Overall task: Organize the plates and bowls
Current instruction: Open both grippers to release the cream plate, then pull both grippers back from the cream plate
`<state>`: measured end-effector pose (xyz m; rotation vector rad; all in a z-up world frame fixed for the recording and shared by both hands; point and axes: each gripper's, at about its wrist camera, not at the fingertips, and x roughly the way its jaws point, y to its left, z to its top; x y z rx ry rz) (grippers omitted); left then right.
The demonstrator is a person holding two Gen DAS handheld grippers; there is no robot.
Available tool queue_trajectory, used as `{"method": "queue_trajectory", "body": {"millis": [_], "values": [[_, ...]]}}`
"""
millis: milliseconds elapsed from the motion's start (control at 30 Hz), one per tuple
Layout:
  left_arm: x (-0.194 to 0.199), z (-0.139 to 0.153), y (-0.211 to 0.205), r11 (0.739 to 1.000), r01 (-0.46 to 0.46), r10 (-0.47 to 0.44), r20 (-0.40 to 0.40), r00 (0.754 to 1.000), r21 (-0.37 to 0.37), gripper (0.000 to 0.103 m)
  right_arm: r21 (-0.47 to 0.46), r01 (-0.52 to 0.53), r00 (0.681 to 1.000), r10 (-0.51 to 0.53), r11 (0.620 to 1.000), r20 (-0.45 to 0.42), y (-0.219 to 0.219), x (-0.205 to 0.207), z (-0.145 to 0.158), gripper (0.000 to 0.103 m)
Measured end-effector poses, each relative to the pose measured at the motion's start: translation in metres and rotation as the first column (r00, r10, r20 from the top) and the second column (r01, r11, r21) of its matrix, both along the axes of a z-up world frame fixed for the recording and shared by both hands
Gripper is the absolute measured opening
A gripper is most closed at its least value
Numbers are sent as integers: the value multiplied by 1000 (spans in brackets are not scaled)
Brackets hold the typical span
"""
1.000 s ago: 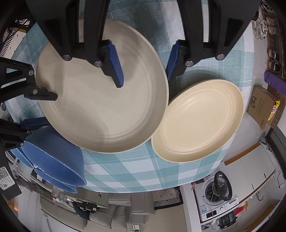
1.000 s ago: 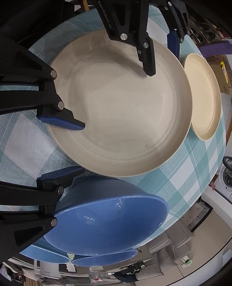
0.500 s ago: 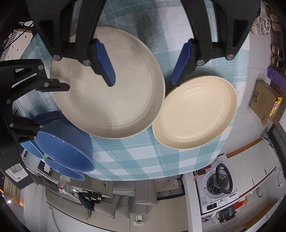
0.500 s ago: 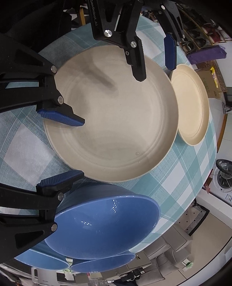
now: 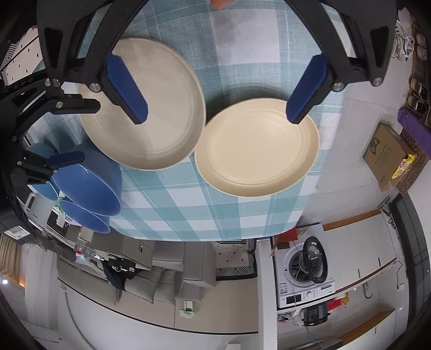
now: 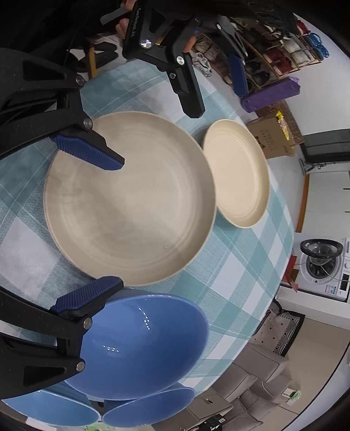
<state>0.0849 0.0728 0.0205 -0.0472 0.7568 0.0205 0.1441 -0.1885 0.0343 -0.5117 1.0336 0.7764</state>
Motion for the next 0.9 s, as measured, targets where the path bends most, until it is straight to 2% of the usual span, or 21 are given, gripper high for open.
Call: {"method": "queue_trajectory", "body": {"millis": [167,233,267,533,900], "values": [[-2,5,17,999,-40,40,14,999,-26,103,73,21,1000,-22,997,9,-1,4,12,89],[-1,7,22,998,-59,60,17,998,-28,103,97,27,1000,-28,995,5,-2,6,16,99],[-1,8,24,997,-67,67,19,998,-30,103,116,30,1000,-31,993,3,-3,8,19,100],[0,17,30,997,-75,76,43,996,-37,103,177,57,998,-58,983,2,0,18,33,102],[7,23,47,991,-127,129,55,990,-40,103,201,84,996,-86,976,1,8,30,39,102]]}}
